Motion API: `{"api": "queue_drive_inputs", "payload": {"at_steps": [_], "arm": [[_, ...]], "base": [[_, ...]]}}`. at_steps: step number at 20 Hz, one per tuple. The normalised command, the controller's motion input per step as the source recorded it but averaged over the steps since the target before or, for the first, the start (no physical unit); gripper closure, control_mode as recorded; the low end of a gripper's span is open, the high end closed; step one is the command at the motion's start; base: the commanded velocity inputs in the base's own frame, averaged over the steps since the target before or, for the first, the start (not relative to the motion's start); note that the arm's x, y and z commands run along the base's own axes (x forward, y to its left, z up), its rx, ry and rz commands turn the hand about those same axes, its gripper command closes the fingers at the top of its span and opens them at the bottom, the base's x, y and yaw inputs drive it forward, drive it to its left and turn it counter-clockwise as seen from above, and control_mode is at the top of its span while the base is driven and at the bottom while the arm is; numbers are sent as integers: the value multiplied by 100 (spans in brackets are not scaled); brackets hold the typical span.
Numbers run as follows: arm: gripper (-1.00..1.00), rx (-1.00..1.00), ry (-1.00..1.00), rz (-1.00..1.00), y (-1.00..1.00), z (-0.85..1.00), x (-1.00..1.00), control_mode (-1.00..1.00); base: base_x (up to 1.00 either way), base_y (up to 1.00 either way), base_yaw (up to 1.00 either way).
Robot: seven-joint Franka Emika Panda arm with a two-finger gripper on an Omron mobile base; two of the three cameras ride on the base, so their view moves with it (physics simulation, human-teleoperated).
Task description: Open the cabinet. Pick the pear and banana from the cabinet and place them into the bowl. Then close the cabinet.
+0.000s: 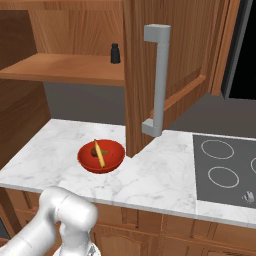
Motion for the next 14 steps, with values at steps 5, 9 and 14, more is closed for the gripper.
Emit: {"api": "queue_drive_inputs", "payload": {"at_steps": [5, 9, 14], "arm": [[-100, 13, 0, -19, -99, -17, 77, -100], [-100, 14, 0, -3, -100, -32, 100, -100], [-100, 14, 0, 0, -93, -27, 100, -100]], "base": [[0, 0, 0], [0, 0, 0], [0, 0, 0]]}}
